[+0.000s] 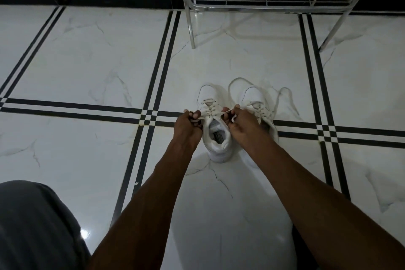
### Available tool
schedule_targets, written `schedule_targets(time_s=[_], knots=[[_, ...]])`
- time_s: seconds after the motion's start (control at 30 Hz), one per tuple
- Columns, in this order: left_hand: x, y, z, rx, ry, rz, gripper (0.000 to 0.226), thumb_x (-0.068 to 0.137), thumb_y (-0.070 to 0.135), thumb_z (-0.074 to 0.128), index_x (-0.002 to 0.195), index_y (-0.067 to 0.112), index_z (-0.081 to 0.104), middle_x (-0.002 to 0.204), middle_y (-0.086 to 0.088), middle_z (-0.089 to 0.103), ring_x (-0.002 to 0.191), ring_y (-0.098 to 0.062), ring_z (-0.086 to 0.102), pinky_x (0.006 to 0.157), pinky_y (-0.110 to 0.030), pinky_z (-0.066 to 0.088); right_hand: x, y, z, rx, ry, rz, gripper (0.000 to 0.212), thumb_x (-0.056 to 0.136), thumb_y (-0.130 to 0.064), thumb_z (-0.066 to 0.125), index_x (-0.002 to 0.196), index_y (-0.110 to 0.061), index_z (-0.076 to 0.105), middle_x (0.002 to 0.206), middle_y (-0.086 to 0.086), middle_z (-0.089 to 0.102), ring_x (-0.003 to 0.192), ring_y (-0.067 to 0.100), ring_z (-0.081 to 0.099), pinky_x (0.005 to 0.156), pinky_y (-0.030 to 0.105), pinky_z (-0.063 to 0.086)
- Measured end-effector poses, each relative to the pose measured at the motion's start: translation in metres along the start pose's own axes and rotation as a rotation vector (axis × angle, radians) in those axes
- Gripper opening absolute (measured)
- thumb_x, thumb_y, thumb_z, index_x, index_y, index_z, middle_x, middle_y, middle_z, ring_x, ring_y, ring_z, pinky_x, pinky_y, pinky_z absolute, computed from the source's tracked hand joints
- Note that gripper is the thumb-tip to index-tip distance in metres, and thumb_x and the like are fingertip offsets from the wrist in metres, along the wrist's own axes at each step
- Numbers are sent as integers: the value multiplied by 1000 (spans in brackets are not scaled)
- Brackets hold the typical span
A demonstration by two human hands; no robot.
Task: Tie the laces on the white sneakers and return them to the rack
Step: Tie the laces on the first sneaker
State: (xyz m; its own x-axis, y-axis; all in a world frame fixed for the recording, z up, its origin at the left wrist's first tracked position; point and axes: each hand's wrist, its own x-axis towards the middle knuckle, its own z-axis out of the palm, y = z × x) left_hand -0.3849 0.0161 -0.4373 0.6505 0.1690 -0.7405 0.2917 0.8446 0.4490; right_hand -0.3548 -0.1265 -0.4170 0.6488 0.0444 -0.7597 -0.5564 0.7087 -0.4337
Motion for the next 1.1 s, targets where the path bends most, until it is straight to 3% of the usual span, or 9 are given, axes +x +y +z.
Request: schedule_targets(time_s=[0.13, 0.33, 0.4, 0.47, 0.57, 0.67, 0.83, 0.93, 1.1], knots=[[1, 0, 2, -63, 44, 10, 44, 108, 15, 30, 65, 16, 38, 57, 0, 41, 49, -11, 37, 53, -23, 29, 1, 3, 6, 42, 88, -7, 34, 105, -7, 41, 72, -6, 44, 74, 16, 52, 66, 18, 53, 42, 18, 52], [-4, -2, 1, -13, 47, 22, 45, 109, 21, 30, 65, 17, 39, 53, 2, 46, 48, -11, 35, 54, -24, 28, -3, 3, 10, 34, 137, -42, 35, 106, -9, 41, 70, -6, 44, 69, 11, 49, 62, 17, 50, 47, 19, 47], [-6, -1, 0, 58, 17, 9, 45, 109, 28, 33, 66, 17, 41, 67, -2, 56, 51, -12, 39, 57, -23, 33, 2, 1, 6, -221, 132, -140, 39, 106, -18, 41, 73, -1, 51, 69, 10, 58, 56, 15, 51, 50, 22, 44], [-9, 2, -3, 200, 8, 32, 42, 108, 33, 37, 71, 16, 46, 90, -9, 70, 66, -15, 55, 69, -28, 45, 8, -1, -2, -705, 111, -294, 39, 104, -28, 43, 84, -2, 63, 76, 8, 67, 56, 14, 57, 53, 25, 46], [-16, 4, -11, 466, 26, 151, 36, 108, 35, 39, 92, 9, 59, 107, -11, 70, 89, -19, 63, 87, -37, 51, 7, -5, -8, -1207, 72, -513, 31, 101, -27, 45, 96, -4, 65, 96, 14, 70, 88, 31, 66, 71, 34, 50], [-20, 1, -19, 646, -3, 226, 45, 108, 42, 34, 126, 7, 57, 120, -9, 68, 102, -24, 67, 92, -41, 52, 0, -7, -7, -1418, 47, -522, 31, 102, -25, 41, 111, -2, 58, 115, 21, 65, 107, 36, 60, 77, 33, 38], [-25, 5, -16, 724, -78, 244, 49, 108, 48, 27, 134, 15, 53, 121, -9, 66, 100, -26, 69, 81, -38, 58, -10, -3, -3, -1334, -5, -389, 41, 102, -38, 34, 122, -9, 55, 122, 13, 62, 111, 31, 59, 93, 39, 47], [-22, 15, -17, 755, -50, 249, 54, 108, 50, 24, 133, 15, 57, 121, -9, 66, 100, -25, 67, 82, -37, 56, -13, 6, -4, -1127, -48, -267, 39, 92, -44, 39, 112, -16, 58, 114, 12, 65, 97, 27, 63, 89, 53, 58], [-19, 37, -26, 747, 28, 274, 56, 108, 49, 22, 127, 13, 60, 119, -9, 68, 100, -23, 65, 79, -36, 52, -15, 26, 1, -921, -119, -172, 34, 103, -41, 38, 110, -14, 57, 122, 15, 63, 112, 33, 63, 87, 52, 59]])
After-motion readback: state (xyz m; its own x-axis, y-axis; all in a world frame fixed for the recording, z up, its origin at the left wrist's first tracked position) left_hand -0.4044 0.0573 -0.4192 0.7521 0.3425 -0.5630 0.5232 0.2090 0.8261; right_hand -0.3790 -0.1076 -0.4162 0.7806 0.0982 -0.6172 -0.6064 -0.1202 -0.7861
